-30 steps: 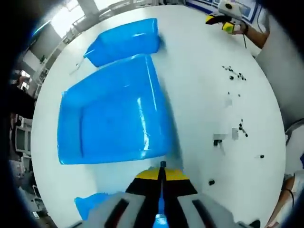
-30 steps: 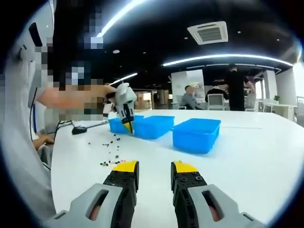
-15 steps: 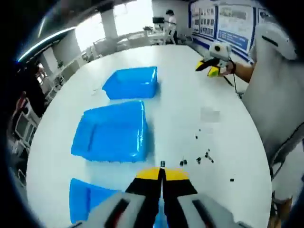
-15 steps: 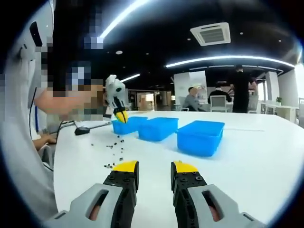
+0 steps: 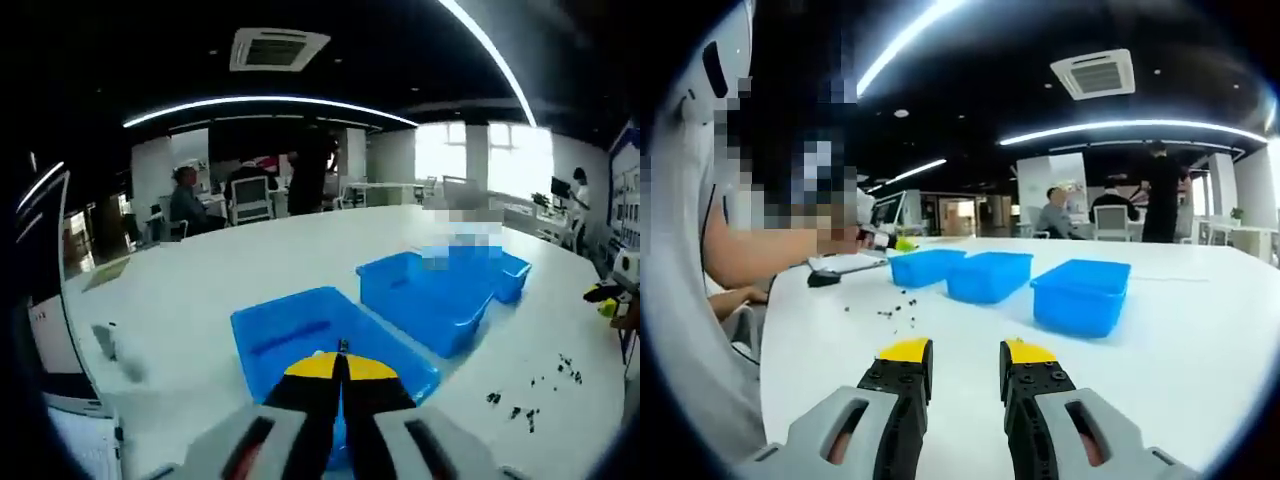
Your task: Pick up the resistors one by one and place each resistor into its matching bin, sorting the parts by color and model until every resistor is separated into the correct bin for its type
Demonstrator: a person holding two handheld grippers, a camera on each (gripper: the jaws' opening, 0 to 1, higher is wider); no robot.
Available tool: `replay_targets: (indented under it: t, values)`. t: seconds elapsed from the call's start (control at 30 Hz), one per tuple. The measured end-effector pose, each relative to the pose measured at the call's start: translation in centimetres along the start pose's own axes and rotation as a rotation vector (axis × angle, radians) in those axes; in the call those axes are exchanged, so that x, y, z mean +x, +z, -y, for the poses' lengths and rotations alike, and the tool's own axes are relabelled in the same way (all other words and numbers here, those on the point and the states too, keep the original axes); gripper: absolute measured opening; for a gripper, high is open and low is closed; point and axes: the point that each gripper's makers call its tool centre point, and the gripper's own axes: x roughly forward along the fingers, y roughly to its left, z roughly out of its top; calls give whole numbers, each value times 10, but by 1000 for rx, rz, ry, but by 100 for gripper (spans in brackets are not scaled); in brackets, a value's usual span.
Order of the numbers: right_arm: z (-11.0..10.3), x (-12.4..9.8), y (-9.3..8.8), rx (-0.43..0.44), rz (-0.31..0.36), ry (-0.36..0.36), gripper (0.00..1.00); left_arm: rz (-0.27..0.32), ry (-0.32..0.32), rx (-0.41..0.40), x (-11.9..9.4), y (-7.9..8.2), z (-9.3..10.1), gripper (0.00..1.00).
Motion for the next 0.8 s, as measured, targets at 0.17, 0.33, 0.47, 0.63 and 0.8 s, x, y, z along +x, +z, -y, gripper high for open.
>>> replay_targets:
  t: [0.17,0.33,0.47,0.63,0.8]
  values:
    - [-1,-3,-1,-9,-6,1,29,131,99,-66,-3,24,-14,18]
    - [5,-9,5,1,20,-28,29,99,69,-99,-5,23,-5,19]
    - [5,-10,3,-1,16,-26,29,61,40,-81,-5,15,6,19]
    - [2,-9,1,-12,6,-10,29,43,28,-60,-10,13,11,19]
    - [2,-8,3,-14,12,-6,29,34,-2,-11,-13,18,13,19]
